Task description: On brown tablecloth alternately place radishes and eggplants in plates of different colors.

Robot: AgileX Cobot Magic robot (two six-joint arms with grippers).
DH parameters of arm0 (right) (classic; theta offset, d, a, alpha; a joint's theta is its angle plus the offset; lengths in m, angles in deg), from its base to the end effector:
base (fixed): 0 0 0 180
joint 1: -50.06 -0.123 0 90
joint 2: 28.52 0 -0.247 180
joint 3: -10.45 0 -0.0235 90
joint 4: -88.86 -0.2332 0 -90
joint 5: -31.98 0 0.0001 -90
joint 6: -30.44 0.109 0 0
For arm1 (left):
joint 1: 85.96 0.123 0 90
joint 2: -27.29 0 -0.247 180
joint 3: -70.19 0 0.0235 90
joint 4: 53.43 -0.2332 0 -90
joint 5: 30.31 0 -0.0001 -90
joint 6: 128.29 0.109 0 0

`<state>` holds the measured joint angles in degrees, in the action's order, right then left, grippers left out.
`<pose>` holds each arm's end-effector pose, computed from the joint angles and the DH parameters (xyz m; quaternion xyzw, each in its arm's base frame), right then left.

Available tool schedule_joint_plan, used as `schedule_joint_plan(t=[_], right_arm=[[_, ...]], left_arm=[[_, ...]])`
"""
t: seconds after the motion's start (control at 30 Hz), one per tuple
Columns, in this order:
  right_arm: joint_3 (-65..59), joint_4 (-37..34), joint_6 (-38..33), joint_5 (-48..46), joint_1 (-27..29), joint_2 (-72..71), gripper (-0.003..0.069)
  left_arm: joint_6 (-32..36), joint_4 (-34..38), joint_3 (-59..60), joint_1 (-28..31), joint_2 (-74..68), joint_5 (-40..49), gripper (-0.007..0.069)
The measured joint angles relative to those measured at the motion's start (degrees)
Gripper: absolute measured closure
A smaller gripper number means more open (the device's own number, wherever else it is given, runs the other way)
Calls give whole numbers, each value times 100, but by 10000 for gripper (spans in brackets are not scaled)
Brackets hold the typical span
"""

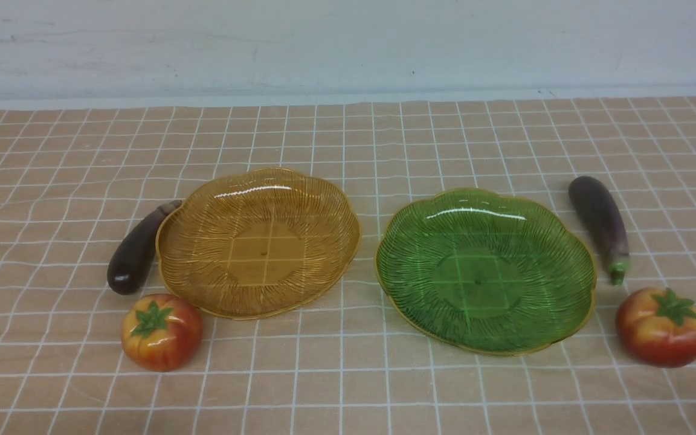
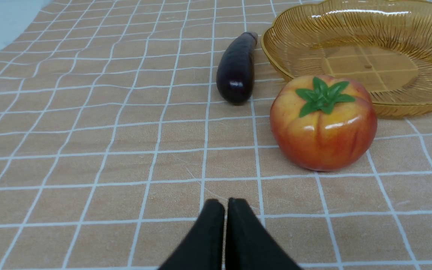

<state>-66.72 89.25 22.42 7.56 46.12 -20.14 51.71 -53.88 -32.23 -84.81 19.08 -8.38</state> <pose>0.0885 0.0058 0.1632 -0.0870 0.8144 -0.0234 0.5733 0.0902 0.0021 0.1656 -0.0060 0.8076 0.0093 0.5897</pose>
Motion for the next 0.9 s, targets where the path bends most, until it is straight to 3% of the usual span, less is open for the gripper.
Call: schedule_joint_plan(t=[0.27, 0.4, 0.43, 0.6, 0.9], right_arm=[[0, 0, 0, 0, 0, 0, 676], [0, 0, 0, 0, 0, 0, 676], [0, 0, 0, 0, 0, 0, 676], [0, 0, 0, 0, 0, 0, 676], [0, 0, 0, 0, 0, 0, 676]], left_arm=[[0, 45, 0, 0, 0, -5, 627], [-423, 840, 1, 0, 0, -317, 627], [-625, 1310, 1, 0, 0, -500, 627], [-794, 2109, 1, 0, 0, -1126, 627], [-791, 2419, 1, 0, 0, -1484, 627]])
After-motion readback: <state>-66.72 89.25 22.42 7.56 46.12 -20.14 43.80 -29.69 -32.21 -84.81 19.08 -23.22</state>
